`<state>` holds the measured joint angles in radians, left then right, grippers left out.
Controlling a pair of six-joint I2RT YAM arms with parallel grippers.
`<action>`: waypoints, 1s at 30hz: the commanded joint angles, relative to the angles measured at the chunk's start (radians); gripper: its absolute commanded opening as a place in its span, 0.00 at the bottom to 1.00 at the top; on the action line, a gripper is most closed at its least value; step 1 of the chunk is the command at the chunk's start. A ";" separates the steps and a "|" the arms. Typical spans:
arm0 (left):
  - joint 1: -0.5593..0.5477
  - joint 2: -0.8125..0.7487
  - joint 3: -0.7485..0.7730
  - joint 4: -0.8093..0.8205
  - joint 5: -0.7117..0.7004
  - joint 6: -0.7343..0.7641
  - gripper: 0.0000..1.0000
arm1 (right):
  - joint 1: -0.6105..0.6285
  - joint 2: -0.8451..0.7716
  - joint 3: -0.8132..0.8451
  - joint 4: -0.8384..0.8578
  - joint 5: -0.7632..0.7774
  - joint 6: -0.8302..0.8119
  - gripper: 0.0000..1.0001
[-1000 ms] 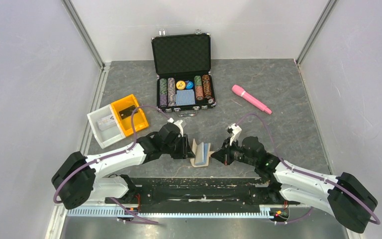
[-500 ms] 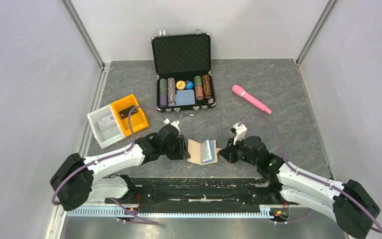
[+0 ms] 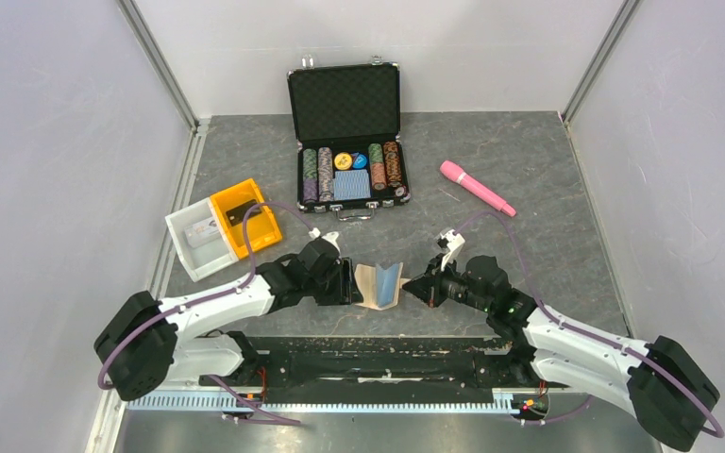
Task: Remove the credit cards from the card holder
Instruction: Open the card holder at the center of the board.
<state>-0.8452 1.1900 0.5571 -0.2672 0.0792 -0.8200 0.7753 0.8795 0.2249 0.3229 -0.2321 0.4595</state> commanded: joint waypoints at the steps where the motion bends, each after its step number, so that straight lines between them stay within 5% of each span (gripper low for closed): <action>1: -0.005 -0.038 0.004 0.008 -0.021 0.012 0.57 | -0.004 0.007 0.024 0.075 -0.030 0.010 0.00; 14: -0.005 -0.036 0.062 0.075 0.032 0.030 0.69 | -0.011 0.000 0.024 0.029 -0.002 -0.035 0.00; 30: -0.014 0.216 0.202 0.211 0.178 0.084 0.69 | -0.023 -0.005 0.024 0.016 -0.005 -0.088 0.00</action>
<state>-0.8467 1.3445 0.7254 -0.1326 0.1856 -0.7883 0.7582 0.8852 0.2249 0.3195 -0.2455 0.4004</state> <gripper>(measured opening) 0.685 0.026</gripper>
